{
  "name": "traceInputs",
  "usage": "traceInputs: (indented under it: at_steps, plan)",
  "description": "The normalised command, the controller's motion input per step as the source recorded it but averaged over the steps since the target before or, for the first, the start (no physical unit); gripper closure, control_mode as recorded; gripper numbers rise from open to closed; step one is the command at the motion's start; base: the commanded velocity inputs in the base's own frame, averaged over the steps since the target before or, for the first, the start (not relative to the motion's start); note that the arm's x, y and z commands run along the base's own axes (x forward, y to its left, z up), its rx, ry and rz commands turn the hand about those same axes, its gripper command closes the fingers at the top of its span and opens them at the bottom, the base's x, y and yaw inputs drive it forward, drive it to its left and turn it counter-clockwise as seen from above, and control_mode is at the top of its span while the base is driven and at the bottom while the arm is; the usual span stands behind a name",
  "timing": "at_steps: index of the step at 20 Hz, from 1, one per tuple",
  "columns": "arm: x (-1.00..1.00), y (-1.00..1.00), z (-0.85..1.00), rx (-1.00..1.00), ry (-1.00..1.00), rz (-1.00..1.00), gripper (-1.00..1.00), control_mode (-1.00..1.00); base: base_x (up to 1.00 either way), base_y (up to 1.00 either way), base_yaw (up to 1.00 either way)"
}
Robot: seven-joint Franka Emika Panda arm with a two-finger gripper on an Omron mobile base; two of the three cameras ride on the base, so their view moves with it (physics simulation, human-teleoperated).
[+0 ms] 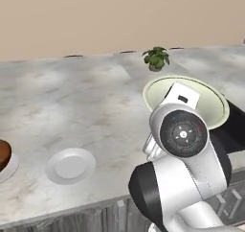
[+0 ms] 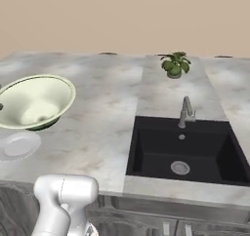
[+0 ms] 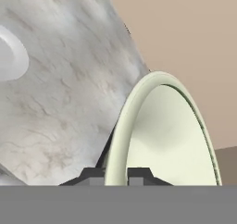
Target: Move the bowls from the cabinet to the plates on the dining table.
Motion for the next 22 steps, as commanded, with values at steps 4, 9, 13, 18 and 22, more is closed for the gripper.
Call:
traceInputs:
  at_steps: [4,9,13,18,22]
  plan:
    - [0.00,0.00,0.00,0.00,0.00,0.00,1.00,1.00,-0.83,0.64,0.11]
    - [0.00,0.00,0.00,0.00,0.00,0.00,1.00,1.00,-0.60,0.09,0.01]
    - [0.00,0.00,0.00,0.00,0.00,0.00,1.00,1.00,0.48,0.02,-0.03]
    - [0.00,0.00,0.00,0.00,0.00,0.00,1.00,1.00,0.94,0.02,-0.05]
    - [0.00,0.00,0.00,0.00,0.00,0.00,1.00,1.00,0.28,0.53,0.00]
